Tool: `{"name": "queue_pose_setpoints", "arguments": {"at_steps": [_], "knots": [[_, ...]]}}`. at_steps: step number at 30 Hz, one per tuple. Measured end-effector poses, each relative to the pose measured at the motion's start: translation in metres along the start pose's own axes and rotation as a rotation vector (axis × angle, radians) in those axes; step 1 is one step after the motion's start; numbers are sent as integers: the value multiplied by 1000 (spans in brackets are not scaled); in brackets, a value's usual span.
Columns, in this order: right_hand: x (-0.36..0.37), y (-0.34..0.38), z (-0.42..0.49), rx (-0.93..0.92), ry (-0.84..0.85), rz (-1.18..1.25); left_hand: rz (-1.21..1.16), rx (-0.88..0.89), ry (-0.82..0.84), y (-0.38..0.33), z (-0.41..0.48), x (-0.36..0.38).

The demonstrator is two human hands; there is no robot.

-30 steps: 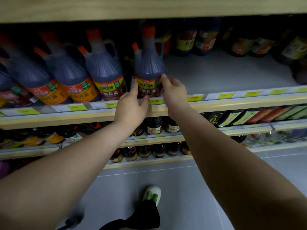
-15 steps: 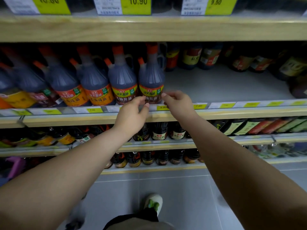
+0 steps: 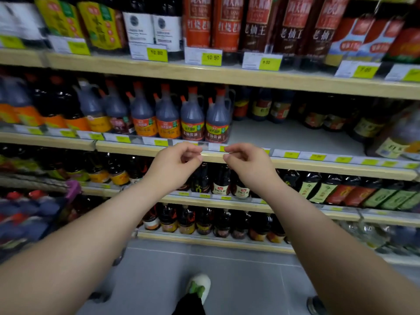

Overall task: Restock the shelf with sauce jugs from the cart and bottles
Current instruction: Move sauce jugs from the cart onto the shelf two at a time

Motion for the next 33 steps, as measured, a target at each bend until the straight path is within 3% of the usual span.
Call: {"name": "queue_pose_setpoints", "arguments": {"at_steps": [15, 27, 33], "knots": [[122, 149, -100, -255, 314, -7, 36, -106, -298, 0, -162, -188], [397, 300, -167, -381, 477, 46, 123, -262, -516, 105, -290, -458], [499, 342, -189, -371, 554, 54, 201, -341, -536, 147, -334, -546]]}}
Point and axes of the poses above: each hand's wrist, its own z-axis towards the middle knuckle, its own x-axis out of the palm, y = z × x, the point moved 4 cm from there along z, towards the middle knuckle, and after that the axes turned 7 degrees about -z, right-handed, at the moved point
